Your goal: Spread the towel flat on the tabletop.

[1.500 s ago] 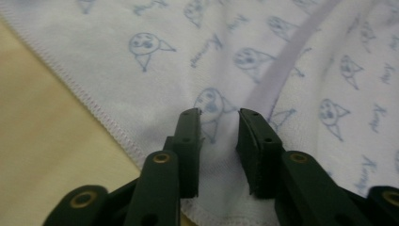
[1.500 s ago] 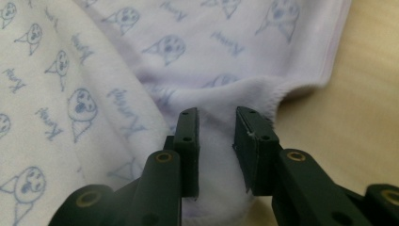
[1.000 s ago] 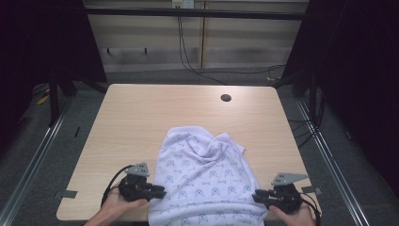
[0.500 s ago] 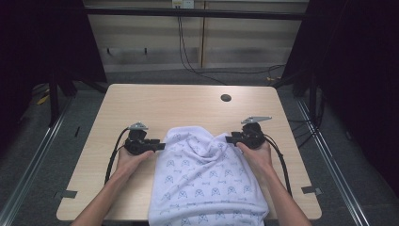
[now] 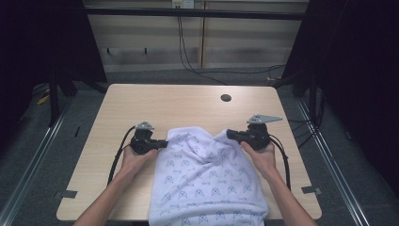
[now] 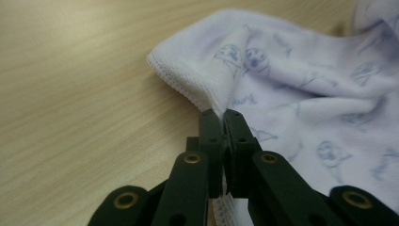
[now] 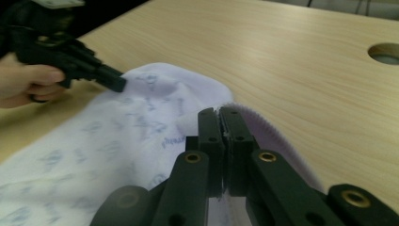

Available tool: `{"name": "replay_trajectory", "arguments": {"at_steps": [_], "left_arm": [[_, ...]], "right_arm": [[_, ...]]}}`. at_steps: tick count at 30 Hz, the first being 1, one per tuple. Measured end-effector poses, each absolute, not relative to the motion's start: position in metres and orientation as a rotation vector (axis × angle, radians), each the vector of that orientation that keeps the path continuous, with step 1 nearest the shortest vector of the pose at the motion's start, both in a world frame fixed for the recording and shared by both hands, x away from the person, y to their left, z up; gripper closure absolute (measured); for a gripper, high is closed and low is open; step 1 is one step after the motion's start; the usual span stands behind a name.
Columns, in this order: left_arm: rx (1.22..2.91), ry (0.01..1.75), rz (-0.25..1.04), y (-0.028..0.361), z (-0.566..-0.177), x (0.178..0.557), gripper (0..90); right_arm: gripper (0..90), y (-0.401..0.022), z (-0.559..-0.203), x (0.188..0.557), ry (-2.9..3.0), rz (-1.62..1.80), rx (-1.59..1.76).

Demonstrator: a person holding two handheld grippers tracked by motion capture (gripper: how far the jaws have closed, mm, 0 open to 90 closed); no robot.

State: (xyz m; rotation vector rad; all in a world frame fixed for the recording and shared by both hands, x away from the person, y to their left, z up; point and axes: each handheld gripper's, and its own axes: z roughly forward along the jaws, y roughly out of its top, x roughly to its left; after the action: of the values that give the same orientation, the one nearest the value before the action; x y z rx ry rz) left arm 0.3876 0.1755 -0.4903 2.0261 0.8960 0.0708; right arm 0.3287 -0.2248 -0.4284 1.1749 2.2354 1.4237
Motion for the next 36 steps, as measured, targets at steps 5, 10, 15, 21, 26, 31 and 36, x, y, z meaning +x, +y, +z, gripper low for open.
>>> {"name": "replay_trajectory", "arguments": {"at_steps": [5, 10, 15, 21, 26, 31, 36], "left_arm": [[2.021, 0.821, 0.040, 0.189, -0.474, 0.357, 87.6], [2.101, 0.776, -0.072, 0.194, -0.484, 0.321, 87.4], [2.143, 0.720, -0.198, 0.196, -0.491, 0.293, 86.5], [2.125, 0.702, -0.219, 0.201, -0.488, 0.286, 71.5], [2.012, 0.727, -0.162, 0.211, -0.479, 0.309, 64.4], [1.944, 0.818, -0.120, 0.208, -0.483, 0.344, 67.6], [1.986, 0.866, -0.099, 0.191, -0.493, 0.360, 66.3]], "right_arm": [[88.1, -0.242, -0.419, 0.269, 2.252, 1.458, 1.140], [88.1, -0.267, -0.453, 0.226, 2.327, 1.287, 1.280], [87.8, -0.284, -0.490, 0.208, 2.423, 1.154, 1.468], [71.5, -0.284, -0.483, 0.199, 2.405, 1.144, 1.438], [66.2, -0.292, -0.465, 0.222, 2.293, 1.268, 1.373], [68.2, -0.289, -0.456, 0.268, 2.234, 1.280, 1.350], [65.5, -0.279, -0.463, 0.301, 2.255, 1.263, 1.360]]}}
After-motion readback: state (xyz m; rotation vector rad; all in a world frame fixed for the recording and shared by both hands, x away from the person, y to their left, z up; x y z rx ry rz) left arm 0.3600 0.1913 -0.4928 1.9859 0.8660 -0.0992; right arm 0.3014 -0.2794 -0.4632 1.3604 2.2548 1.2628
